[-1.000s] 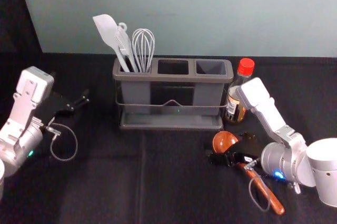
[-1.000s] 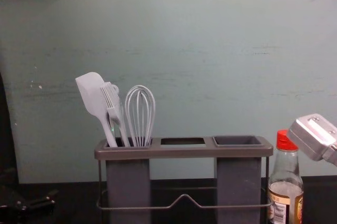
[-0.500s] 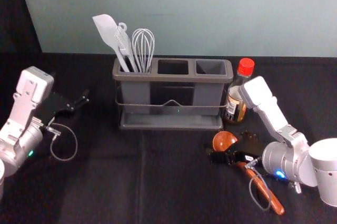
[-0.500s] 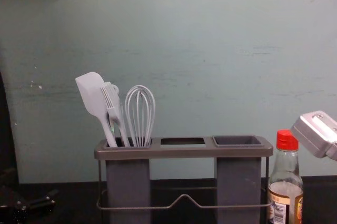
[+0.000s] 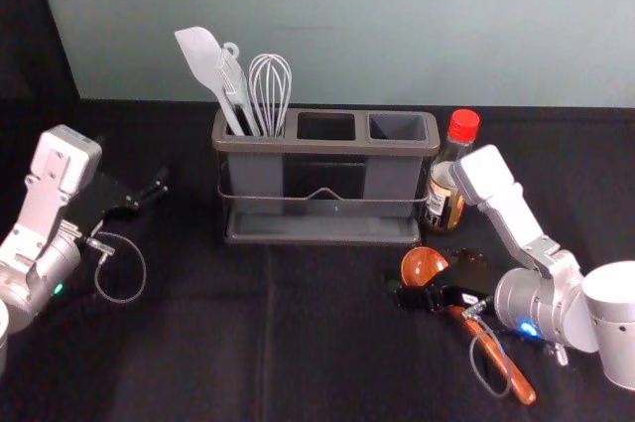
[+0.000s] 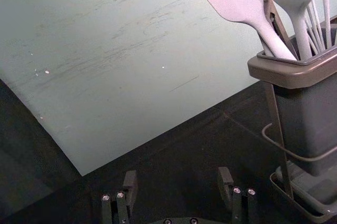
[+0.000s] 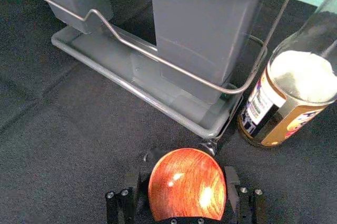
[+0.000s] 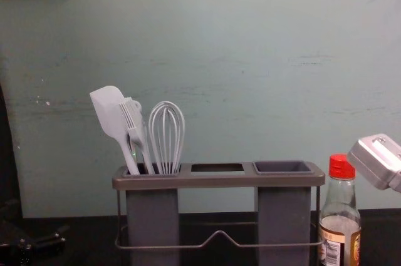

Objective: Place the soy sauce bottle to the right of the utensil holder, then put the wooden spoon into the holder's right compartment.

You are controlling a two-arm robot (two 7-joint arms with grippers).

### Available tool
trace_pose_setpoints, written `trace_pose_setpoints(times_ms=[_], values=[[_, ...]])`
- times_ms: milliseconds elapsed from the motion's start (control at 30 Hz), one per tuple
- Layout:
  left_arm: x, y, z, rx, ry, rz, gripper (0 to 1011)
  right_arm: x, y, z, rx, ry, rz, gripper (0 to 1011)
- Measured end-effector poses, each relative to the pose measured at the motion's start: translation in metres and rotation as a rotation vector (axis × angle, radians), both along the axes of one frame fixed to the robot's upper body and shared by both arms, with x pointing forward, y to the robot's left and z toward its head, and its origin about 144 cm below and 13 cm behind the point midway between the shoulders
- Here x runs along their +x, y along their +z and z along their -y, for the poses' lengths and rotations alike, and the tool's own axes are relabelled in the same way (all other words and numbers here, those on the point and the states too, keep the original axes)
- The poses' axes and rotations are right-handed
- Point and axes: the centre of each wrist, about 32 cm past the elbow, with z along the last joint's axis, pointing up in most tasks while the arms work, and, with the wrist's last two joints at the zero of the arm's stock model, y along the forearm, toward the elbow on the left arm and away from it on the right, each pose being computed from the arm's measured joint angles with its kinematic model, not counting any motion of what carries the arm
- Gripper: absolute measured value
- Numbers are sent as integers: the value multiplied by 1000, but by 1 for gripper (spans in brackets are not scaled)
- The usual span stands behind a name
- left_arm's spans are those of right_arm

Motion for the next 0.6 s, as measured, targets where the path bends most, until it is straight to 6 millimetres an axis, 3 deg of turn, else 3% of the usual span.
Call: trace_pose_setpoints(times_ms=[100,367,600], values=[[0,0,0,0,0,0,1005,0,0,0,0,-2,1,1002],[0,0,0,0,0,0,1005,0,1,2,3,-8,-1,840],[0,0,0,0,0,0,1005,-6,10,5,13,-8,24,838]])
